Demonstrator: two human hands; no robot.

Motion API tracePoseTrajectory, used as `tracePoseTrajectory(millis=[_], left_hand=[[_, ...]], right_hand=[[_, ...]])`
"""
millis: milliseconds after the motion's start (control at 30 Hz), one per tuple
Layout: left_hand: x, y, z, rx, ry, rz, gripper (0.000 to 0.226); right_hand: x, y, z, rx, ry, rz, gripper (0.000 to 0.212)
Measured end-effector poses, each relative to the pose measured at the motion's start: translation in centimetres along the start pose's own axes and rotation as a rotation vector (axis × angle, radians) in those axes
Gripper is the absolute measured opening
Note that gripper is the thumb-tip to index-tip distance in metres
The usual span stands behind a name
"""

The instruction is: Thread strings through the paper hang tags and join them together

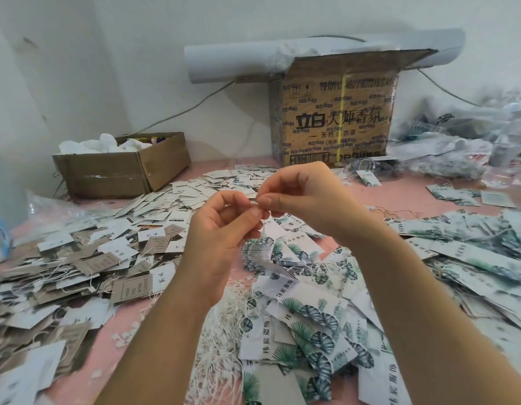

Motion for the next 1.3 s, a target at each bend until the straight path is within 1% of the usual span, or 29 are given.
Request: tracePoseTrajectory(millis=[100,233,367,500,667,800,867,1133,1233,1300], left_hand=[[0.0,0.0,0.0,-0.007,0.008,0.000,0.015],[0.1,0.0,0.0,0.008,0.056,-0.019,0.019],[-0.1,0.0,-0.3,-0.005,0.092,-0.028,0.016],[-0.3,0.0,-0.1,0.001,0.110,-0.019,0.019],[-0.3,0.0,-0.1,-0.011,0.178,0.001,0.020],[-0.3,0.0,-0.2,-0.012,0.248,0.034,0.008],[-0.2,0.0,-0.2,-0.011,0.283,0.054,0.009],[-0.3,0.1,-0.5,-0.014,0.333,0.082,0.010],[-0.4,0.1,-0.6,-0.016,0.328,0.091,0.008],[-0.6,0.1,-0.6,-0.018,0.298,0.100,0.012]], right_hand=[[0.0,0.1,0.1,0.029,-0.077,0.013,0.023],[0.1,0.2,0.4,0.035,-0.166,0.005,0.026],[0.1,0.3,0.4,0.011,-0.169,0.004,0.028],[0.2,0.2,0.4,0.007,-0.159,-0.010,0.028],[0.1,0.3,0.4,-0.008,-0.080,-0.004,0.025],[0.0,0.1,-0.2,-0.027,0.013,0.005,0.012],[-0.2,0.0,-0.4,-0.029,0.038,0.018,0.009],[-0.6,0.0,0.0,-0.075,0.185,0.059,0.007],[-0.6,0.1,0.3,-0.098,0.203,0.067,0.007],[-0.8,0.2,0.5,-0.114,0.254,0.081,0.010]])
Point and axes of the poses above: each hand's wrist, its own y-axis towards the middle knuckle, its own z-axis out of the palm, x = y × z, the point moved 4 cm from there along y, towards the middle knuckle, and after that the axes turned 2 degrees about -z, right-handed, at the moved point
